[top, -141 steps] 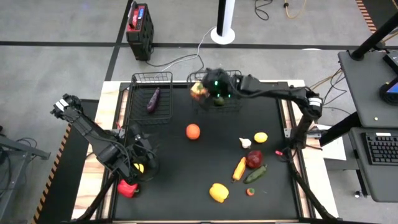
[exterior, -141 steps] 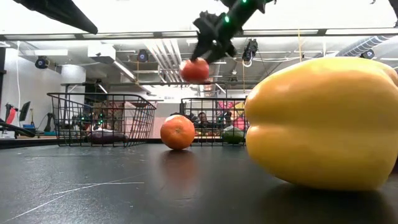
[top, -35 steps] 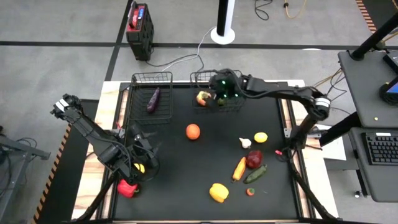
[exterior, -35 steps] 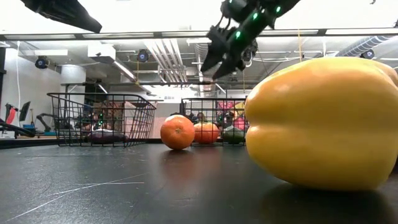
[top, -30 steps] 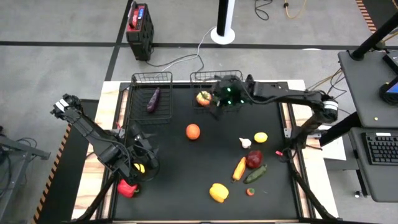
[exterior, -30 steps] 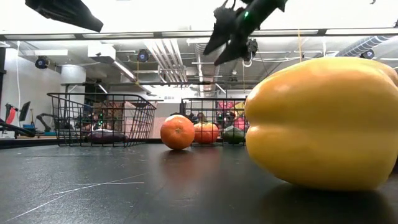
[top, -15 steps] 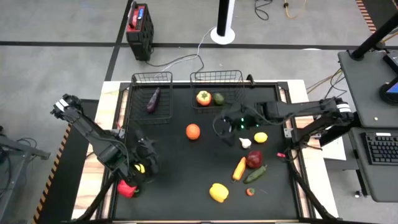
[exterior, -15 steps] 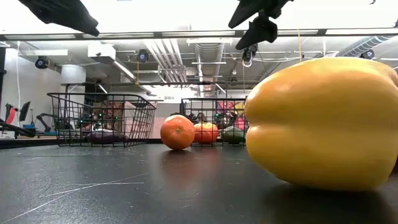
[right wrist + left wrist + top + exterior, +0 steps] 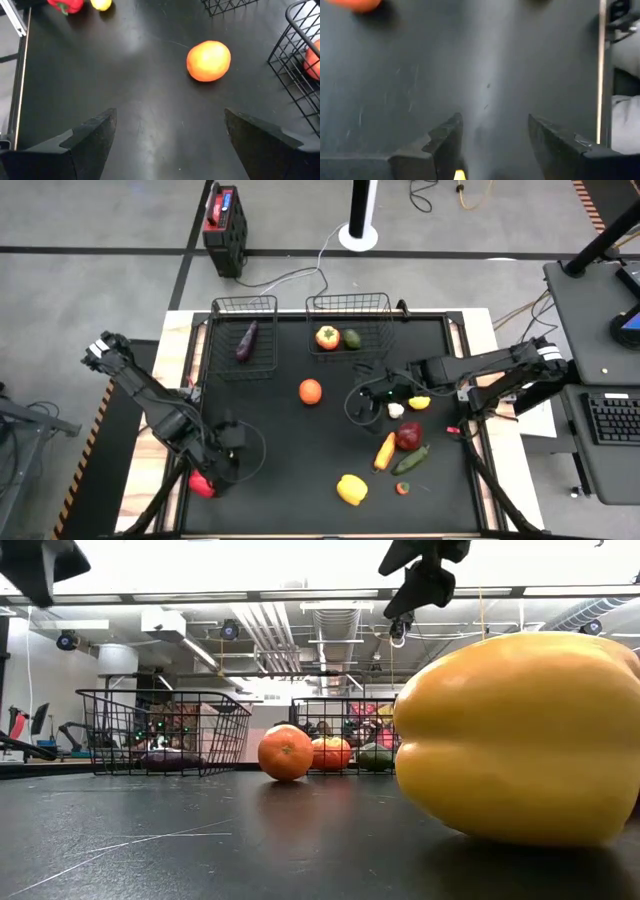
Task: Sort produce into baskets
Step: Put the left yellow lemon into the right black wire basket
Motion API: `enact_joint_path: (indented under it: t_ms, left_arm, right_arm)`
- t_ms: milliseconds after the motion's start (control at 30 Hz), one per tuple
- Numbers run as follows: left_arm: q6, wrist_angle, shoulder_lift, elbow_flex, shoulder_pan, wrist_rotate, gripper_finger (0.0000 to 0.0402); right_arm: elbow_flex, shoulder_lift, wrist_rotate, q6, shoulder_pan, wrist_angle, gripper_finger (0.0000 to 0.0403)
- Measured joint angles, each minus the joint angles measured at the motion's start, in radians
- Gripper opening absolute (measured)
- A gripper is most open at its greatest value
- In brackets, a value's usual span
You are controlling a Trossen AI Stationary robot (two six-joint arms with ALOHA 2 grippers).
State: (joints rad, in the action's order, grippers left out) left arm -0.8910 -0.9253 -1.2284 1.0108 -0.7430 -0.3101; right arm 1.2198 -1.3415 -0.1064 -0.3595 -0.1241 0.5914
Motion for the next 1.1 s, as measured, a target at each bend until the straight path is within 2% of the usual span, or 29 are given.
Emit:
enact_joint_path:
  t_ms: [200, 367, 600, 767, 1100]
  left_arm:
    - [-0.123, -0.114, -0.05, -0.005, 0.002, 0.04, 0.0242]
    - [-0.111, -0.149, -0.126, -0.005, 0.002, 0.115, 0.0267]
    - [-0.093, -0.217, -0.216, -0.005, 0.0, 0.205, 0.027]
    - [-0.082, -0.273, -0.254, -0.006, 0.0, 0.219, 0.027]
    - [-0.039, -0.263, -0.265, -0.019, 0.0, 0.224, 0.027]
  right_arm:
    - [0.0, 0.0, -0.001, 0.003, -0.005, -0.004, 0.0358]
    - [0.0, -0.001, -0.001, 0.003, -0.005, -0.005, 0.0358]
    - [-0.007, -0.001, -0.001, 0.003, -0.009, -0.005, 0.0358]
    - [-0.021, -0.001, 0.0, 0.002, -0.01, -0.007, 0.0358]
    - [-0.071, -0.001, 0.001, -0.005, -0.01, -0.048, 0.0358]
